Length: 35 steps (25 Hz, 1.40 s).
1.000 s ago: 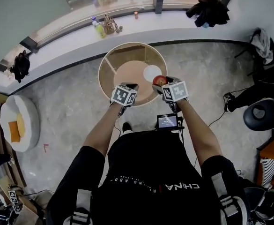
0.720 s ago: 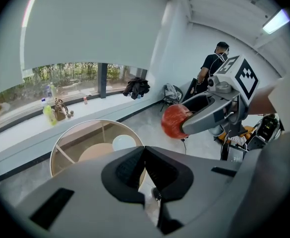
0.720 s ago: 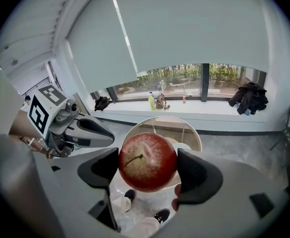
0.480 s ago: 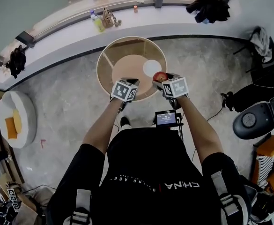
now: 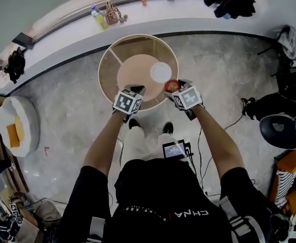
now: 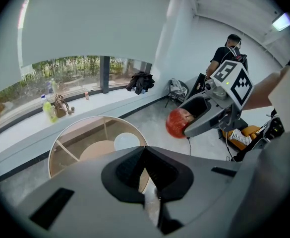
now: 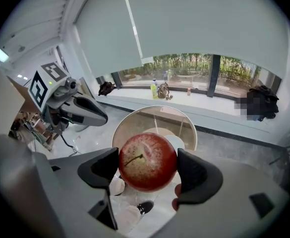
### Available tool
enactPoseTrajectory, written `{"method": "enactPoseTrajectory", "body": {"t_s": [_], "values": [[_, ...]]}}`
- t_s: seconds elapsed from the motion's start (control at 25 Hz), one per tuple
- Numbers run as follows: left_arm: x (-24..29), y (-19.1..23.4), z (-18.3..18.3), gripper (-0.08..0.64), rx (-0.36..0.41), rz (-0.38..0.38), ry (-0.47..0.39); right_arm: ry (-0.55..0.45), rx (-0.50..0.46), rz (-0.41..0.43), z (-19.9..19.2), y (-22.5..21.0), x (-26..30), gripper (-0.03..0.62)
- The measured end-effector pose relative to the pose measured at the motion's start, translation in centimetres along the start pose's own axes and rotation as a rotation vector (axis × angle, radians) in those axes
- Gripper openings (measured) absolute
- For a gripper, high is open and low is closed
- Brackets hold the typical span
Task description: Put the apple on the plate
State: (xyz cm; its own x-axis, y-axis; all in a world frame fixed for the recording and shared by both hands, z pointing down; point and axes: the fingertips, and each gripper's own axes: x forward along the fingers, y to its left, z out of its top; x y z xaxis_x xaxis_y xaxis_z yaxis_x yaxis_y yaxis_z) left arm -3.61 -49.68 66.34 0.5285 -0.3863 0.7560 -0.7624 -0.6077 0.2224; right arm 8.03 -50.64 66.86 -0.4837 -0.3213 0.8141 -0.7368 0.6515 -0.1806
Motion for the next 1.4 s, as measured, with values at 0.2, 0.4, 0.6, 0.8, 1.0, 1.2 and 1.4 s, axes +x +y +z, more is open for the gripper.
{"method": "enactPoseTrajectory", "body": {"t_s": [0.2, 0.4, 0.6, 0.8, 1.0, 1.2, 1.4], "values": [[7.7, 2.6, -0.8, 0.017, 0.008, -0.037, 0.029, 0.014, -0.052, 0.001, -0.6, -4.3, 8.2, 0.368], [16.8, 7.1, -2.7, 0.017, 0.004, -0.069, 0.03, -0.015, 0.053, -0.044, -0.7, -9.2, 18.4, 0.368], [24.4, 12.4, -3.5, 0.017, -0.076, -0.039, -0.011, -0.049, 0.177, -0.067, -1.2, -13.5, 28.2, 0.368], [28.4, 15.2, -4.9, 0.017, -0.126, -0.029, -0.005, -0.014, 0.157, -0.109, -1.7, -14.9, 33.8, 0.368], [30.4, 16.3, -5.7, 0.017, -0.151, -0.034, -0.021, -0.036, 0.169, -0.125, -1.2, -15.9, 36.0, 0.37], [29.9, 15.9, -5.8, 0.017, -0.178, -0.043, -0.016, -0.016, 0.212, -0.089, -1.6, -15.8, 35.5, 0.376], [27.8, 15.6, -5.3, 0.017, -0.165, -0.014, 0.009, 0.009, 0.238, -0.06, -2.0, -15.8, 33.1, 0.383]]}}
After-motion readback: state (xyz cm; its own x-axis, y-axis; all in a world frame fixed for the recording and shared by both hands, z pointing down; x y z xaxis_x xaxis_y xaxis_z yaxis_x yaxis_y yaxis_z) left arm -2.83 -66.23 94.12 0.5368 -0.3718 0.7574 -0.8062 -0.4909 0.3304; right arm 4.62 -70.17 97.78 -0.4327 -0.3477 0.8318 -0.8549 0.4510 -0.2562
